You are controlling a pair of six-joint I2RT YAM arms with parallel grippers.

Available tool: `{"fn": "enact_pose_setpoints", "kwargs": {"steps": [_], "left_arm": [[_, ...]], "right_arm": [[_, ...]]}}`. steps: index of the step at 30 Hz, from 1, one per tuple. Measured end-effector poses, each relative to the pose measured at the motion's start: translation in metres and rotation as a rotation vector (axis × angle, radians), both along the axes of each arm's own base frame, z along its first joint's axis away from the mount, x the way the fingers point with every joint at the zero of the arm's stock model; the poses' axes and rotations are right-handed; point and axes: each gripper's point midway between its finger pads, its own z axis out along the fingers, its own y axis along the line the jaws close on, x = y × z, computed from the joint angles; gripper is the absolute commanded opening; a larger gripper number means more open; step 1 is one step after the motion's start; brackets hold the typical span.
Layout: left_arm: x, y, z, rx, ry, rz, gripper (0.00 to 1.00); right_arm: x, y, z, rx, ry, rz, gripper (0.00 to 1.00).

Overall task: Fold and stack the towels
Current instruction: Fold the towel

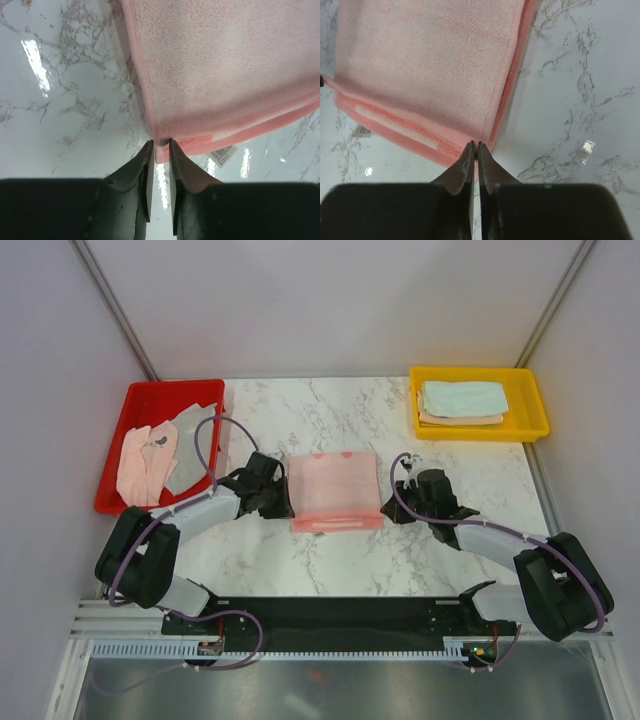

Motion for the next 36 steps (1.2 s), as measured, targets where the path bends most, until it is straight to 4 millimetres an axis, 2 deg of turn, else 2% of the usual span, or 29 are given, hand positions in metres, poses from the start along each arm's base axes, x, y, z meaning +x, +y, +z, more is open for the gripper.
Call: {"fn": "enact_pose_setpoints", "kwargs": {"steps": [1, 2, 5, 6, 8, 12, 17, 19, 22, 26, 28, 36], "left_arm": [[-0.002, 0.0, 0.001, -0.002, 0.002, -0.001, 0.29], [-0.004, 0.0, 0.003, -0.008, 0.003, -0.004, 0.36], [-0.007, -0.003, 0.015, -0.042, -0.011, -0.018, 0.38], [-0.008, -0.003, 0.019, -0.048, -0.018, -0.019, 0.38], [-0.011, -0.001, 0.027, -0.051, -0.029, -0.018, 0.4], [-0.014, 0.003, 0.04, -0.05, -0.052, -0.004, 0.44], [-0.007, -0.006, 0.052, -0.085, -0.05, -0.006, 0.39], [-0.005, -0.015, 0.047, -0.118, -0.029, -0.013, 0.38], [-0.008, -0.024, 0.03, -0.136, 0.019, -0.015, 0.38], [-0.027, -0.02, 0.0, -0.106, 0.11, 0.001, 0.37], [-0.034, -0.017, -0.008, -0.095, 0.141, 0.014, 0.37], [-0.036, -0.014, -0.015, -0.08, 0.16, 0.036, 0.36]], "right_arm": [[-0.001, 0.0, 0.001, 0.0, 0.002, -0.001, 0.13], [-0.002, -0.002, 0.002, -0.003, 0.002, -0.005, 0.14], [-0.005, -0.005, 0.008, -0.007, -0.003, -0.01, 0.2], [-0.006, -0.005, 0.011, -0.006, -0.004, -0.011, 0.28], [-0.009, -0.006, 0.014, -0.01, 0.008, -0.01, 0.38], [-0.008, -0.005, 0.025, -0.015, 0.029, -0.011, 0.41], [-0.004, 0.002, 0.034, 0.017, 0.054, -0.011, 0.37], [-0.003, 0.007, 0.03, 0.033, 0.078, -0.004, 0.36], [-0.003, 0.013, 0.013, 0.044, 0.137, -0.002, 0.36], [-0.008, 0.014, -0.013, 0.042, 0.209, -0.014, 0.34], [-0.013, 0.012, -0.021, 0.041, 0.234, -0.024, 0.34], [-0.013, 0.006, -0.017, 0.046, 0.203, -0.068, 0.34]]}}
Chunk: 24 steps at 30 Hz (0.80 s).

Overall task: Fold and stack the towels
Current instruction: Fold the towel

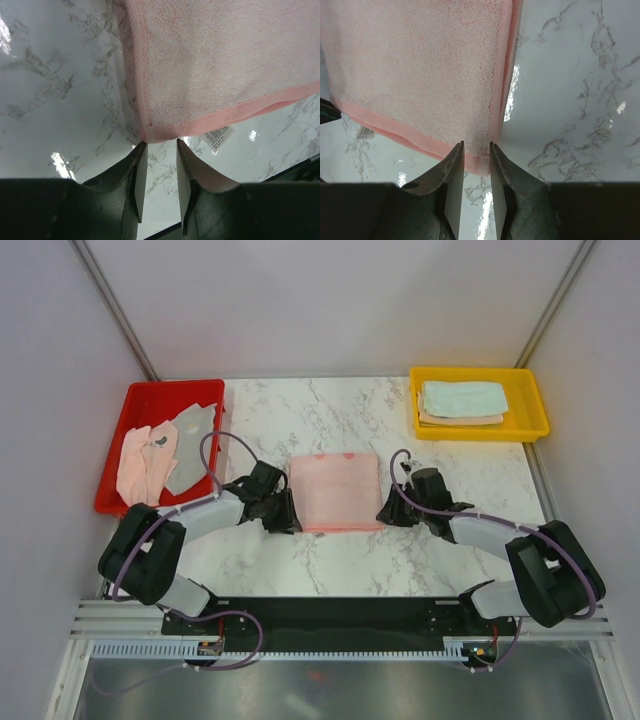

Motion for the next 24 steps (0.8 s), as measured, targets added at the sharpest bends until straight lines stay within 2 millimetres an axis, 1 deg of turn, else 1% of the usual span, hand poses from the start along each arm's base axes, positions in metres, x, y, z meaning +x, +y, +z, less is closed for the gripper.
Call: {"fn": "enact_pose_setpoints", "kwargs": {"steps": [2, 6, 8, 10, 12, 13, 15, 17, 18, 20, 21, 22, 24], "left_arm": [[0.0, 0.0, -0.003, 0.005, 0.01, 0.01, 0.35], [0.001, 0.001, -0.001, 0.012, 0.013, 0.02, 0.36], [0.002, 0.004, 0.005, 0.03, 0.009, 0.029, 0.39], [0.012, 0.005, 0.022, 0.042, -0.025, 0.044, 0.39], [0.034, 0.0, 0.049, 0.033, -0.1, 0.058, 0.4], [0.048, -0.003, 0.065, 0.024, -0.144, 0.064, 0.4], [0.08, -0.01, 0.094, 0.009, -0.236, 0.077, 0.4], [0.109, -0.015, 0.113, 0.01, -0.298, 0.085, 0.4], [0.124, -0.017, 0.117, 0.015, -0.322, 0.088, 0.4], [0.147, -0.019, 0.112, 0.038, -0.329, 0.09, 0.39], [0.158, -0.019, 0.104, 0.052, -0.324, 0.089, 0.39], [0.167, -0.019, 0.094, 0.069, -0.309, 0.088, 0.39], [0.18, -0.015, 0.069, 0.102, -0.267, 0.087, 0.38]], "right_arm": [[0.0, -0.002, -0.001, -0.008, -0.002, -0.009, 0.34], [-0.002, -0.007, -0.002, -0.027, 0.008, -0.028, 0.34], [-0.003, -0.01, 0.002, -0.035, 0.009, -0.039, 0.35], [0.001, -0.01, 0.014, -0.04, 0.0, -0.05, 0.36], [0.015, -0.007, 0.033, -0.033, -0.047, -0.054, 0.39], [0.022, -0.004, 0.043, -0.026, -0.071, -0.055, 0.39], [0.044, 0.002, 0.068, -0.015, -0.137, -0.048, 0.38], [0.072, 0.008, 0.087, -0.01, -0.194, -0.044, 0.37], [0.086, 0.01, 0.094, -0.01, -0.218, -0.04, 0.37], [0.113, 0.013, 0.098, -0.015, -0.24, -0.033, 0.37], [0.127, 0.016, 0.096, -0.017, -0.247, -0.025, 0.37], [0.139, 0.017, 0.092, -0.022, -0.244, -0.015, 0.37], [0.156, 0.019, 0.079, -0.034, -0.23, 0.001, 0.37]]}}
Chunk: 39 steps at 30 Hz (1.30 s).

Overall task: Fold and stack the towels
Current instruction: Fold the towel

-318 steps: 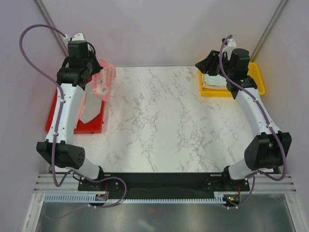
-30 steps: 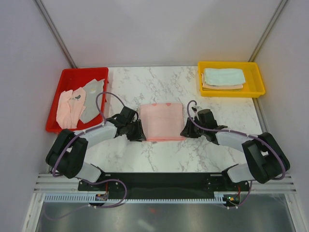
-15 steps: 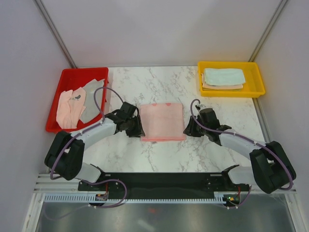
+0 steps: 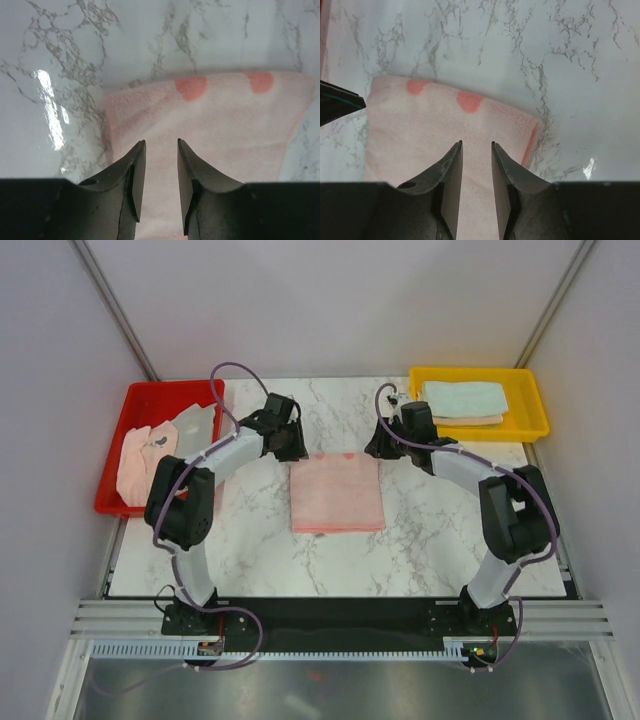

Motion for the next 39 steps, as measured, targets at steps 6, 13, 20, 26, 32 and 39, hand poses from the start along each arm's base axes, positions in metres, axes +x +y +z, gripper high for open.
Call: {"fn": "enact_pose_setpoints", "kwargs": {"steps": [6, 13, 20, 26, 32, 39], "left_arm": [[0.027, 0.02, -0.052, 0.048, 0.09, 0.039, 0.38], [0.049, 0.028, -0.067, 0.029, 0.104, 0.053, 0.38], [0.056, 0.02, -0.061, 0.009, 0.085, -0.003, 0.43], [0.06, 0.028, -0.057, 0.01, 0.062, -0.054, 0.47], [0.064, 0.043, -0.054, -0.022, 0.054, -0.114, 0.48], [0.058, 0.033, -0.049, -0.092, 0.045, -0.236, 0.46]], "right_arm": [[0.029, 0.001, -0.041, -0.053, 0.048, 0.026, 0.37], [0.041, -0.01, -0.082, -0.093, 0.103, 0.02, 0.37], [0.049, -0.014, -0.079, -0.106, 0.083, 0.024, 0.46], [0.048, -0.013, -0.067, -0.116, 0.078, 0.117, 0.57], [0.056, -0.026, -0.048, -0.086, 0.068, 0.207, 0.58], [0.07, -0.033, -0.05, -0.064, 0.081, 0.301, 0.53]]}}
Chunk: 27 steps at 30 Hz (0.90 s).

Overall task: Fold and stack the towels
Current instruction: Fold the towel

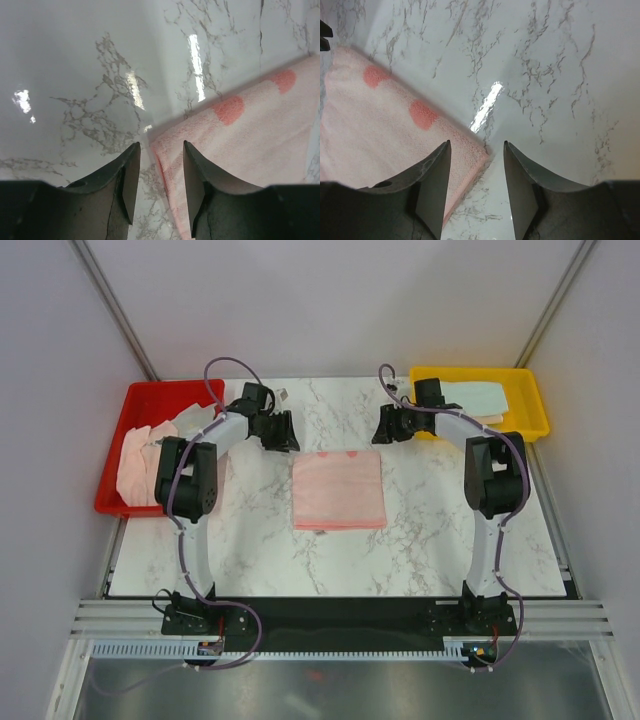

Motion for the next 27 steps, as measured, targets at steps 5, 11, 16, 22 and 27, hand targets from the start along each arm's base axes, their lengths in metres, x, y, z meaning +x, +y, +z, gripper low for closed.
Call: {"fn": "enact_pose_setpoints", "kwargs": {"steps": [5, 11, 16, 22, 27], "left_arm": [[-0.008, -0.012, -0.005, -0.048, 0.02, -0.069, 0.44], [-0.012, -0.014, -0.009, -0.05, 0.028, -0.087, 0.44], [-0.012, -0.014, -0.011, -0.047, 0.028, -0.093, 0.4], [-0.014, -0.015, -0.016, -0.049, 0.039, -0.101, 0.38], [-0.007, -0.018, -0.016, -0.057, 0.031, -0.106, 0.4]], "right_arm": [[-0.011, 0.001, -0.023, 0.006, 0.077, 0.061, 0.53], [-0.019, 0.002, -0.029, 0.016, 0.111, 0.103, 0.53], [-0.022, 0.004, -0.029, 0.038, 0.119, 0.127, 0.49], [-0.026, 0.007, -0.031, 0.063, 0.137, 0.146, 0.44], [-0.026, 0.009, -0.032, 0.072, 0.142, 0.152, 0.33]]}}
